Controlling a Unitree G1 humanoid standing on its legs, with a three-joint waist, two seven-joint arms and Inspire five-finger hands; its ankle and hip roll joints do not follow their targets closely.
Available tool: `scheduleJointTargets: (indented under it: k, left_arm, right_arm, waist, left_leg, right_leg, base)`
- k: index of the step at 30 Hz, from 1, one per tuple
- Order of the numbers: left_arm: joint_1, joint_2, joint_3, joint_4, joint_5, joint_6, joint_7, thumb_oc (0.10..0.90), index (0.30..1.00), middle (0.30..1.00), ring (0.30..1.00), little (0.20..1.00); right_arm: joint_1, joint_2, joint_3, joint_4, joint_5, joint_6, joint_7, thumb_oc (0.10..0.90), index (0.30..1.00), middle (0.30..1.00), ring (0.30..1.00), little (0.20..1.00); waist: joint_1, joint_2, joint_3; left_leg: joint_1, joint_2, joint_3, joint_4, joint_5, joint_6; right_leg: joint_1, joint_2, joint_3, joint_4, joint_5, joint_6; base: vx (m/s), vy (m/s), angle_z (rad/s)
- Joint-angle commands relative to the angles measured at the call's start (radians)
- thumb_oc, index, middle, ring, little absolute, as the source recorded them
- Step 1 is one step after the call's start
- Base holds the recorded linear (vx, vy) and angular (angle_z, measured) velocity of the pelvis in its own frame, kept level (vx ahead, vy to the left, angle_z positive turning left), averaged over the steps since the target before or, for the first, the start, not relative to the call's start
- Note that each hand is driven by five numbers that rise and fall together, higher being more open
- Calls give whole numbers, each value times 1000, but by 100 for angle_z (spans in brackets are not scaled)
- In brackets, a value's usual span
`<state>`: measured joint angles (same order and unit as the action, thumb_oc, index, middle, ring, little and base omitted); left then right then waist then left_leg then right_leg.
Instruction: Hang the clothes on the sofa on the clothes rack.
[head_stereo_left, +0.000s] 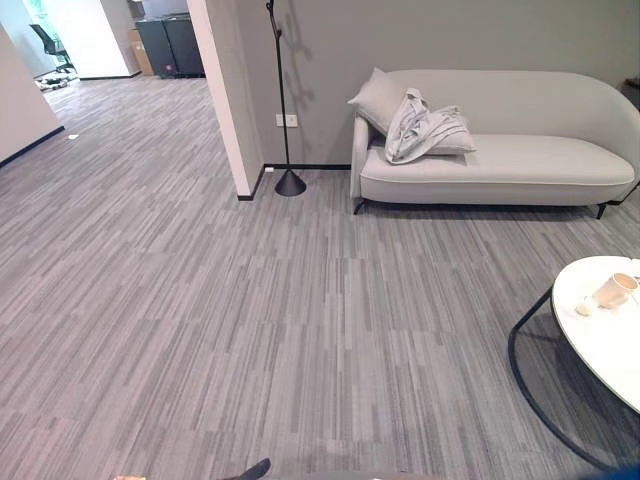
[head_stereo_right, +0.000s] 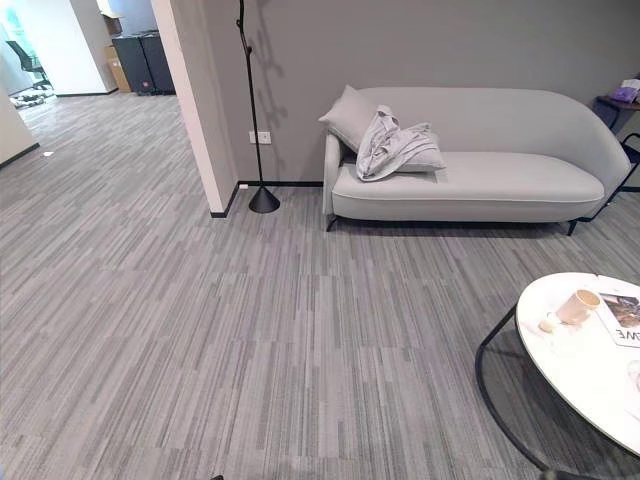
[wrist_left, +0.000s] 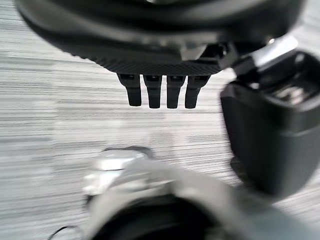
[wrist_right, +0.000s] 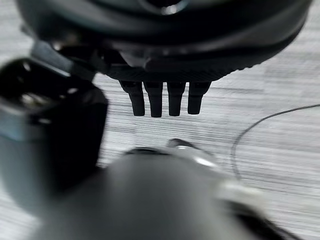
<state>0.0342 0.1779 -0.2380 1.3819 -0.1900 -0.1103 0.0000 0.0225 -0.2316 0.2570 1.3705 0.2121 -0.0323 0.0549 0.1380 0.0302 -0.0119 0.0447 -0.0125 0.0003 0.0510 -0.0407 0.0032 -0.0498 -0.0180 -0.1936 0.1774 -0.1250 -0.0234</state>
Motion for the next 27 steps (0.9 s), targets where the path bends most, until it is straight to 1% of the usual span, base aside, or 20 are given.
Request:
scheduleJointTargets:
  k: [1, 7, 11, 16, 22, 26, 27]
  left_arm:
    - [-25, -33, -32, 37, 54, -21, -25, 800, 900, 900, 900, 900]
    - [-29, -34, -40, 35, 54, -18, -31, 800, 900, 900, 900, 900]
    - [-29, -42, -50, 47, 67, -14, -44, 800, 900, 900, 900, 900]
    - [-31, -41, -52, 38, 64, -16, -39, 800, 900, 900, 900, 900]
    - [-38, -39, -62, 38, 69, -16, -36, 800, 900, 900, 900, 900]
    - [-37, -39, -72, 36, 84, -16, -32, 800, 900, 900, 900, 900]
    - [-37, -40, -80, 35, 96, -17, -27, 800, 900, 900, 900, 900]
  right_arm:
    - [-48, 52, 42, 50, 5, -3, 0, 800, 900, 900, 900, 900]
    - [-54, 51, 53, 41, -14, -4, -2, 800, 900, 900, 900, 900]
    - [-58, 49, 55, 38, -24, -3, -1, 800, 900, 900, 900, 900]
    - [-61, 48, 21, 51, 10, -2, -10, 800, 900, 900, 900, 900]
    - [-62, 50, 6, 70, 34, -1, -11, 800, 900, 900, 900, 900]
    - [-64, 50, 29, 58, 4, 1, -14, 800, 900, 900, 900, 900]
    - [-66, 49, 58, 41, -40, 1, -17, 800, 900, 900, 900, 900]
  waist:
    - [-3, -31, 17]
    - [-5, -27, 16]
    - [-14, -25, 13]
    - [-26, -25, 14]
    - [-35, -30, 19]
    - [-38, -33, 23]
    - [-38, -36, 25]
  left_leg:
    - [16, -8, -92, -138, 36, -5]
    - [25, -7, -90, -138, 32, -4]
    - [34, -5, -85, -138, 27, -4]
    - [42, -1, -79, -138, 20, -2]
    - [46, 2, -75, -138, 16, -2]
    - [47, 4, -77, -138, 14, -2]
    - [47, 4, -77, -138, 13, -1]
  right_leg:
    - [201, -59, 34, -265, 92, 104]
    - [209, -62, 37, -265, 92, 104]
    - [211, -63, 42, -265, 92, 102]
    - [209, -62, 56, -265, 95, 102]
    - [207, -60, 66, -265, 97, 101]
    - [206, -57, 69, -265, 98, 99]
    - [205, -57, 69, -265, 99, 99]
  base:
    - [4, 11, -7]
    - [2, 9, -7]
    - [0, 0, 0]
    - [13, 0, -7]
    - [12, -7, -6]
    - [8, -6, -2]
    - [0, 0, 0]
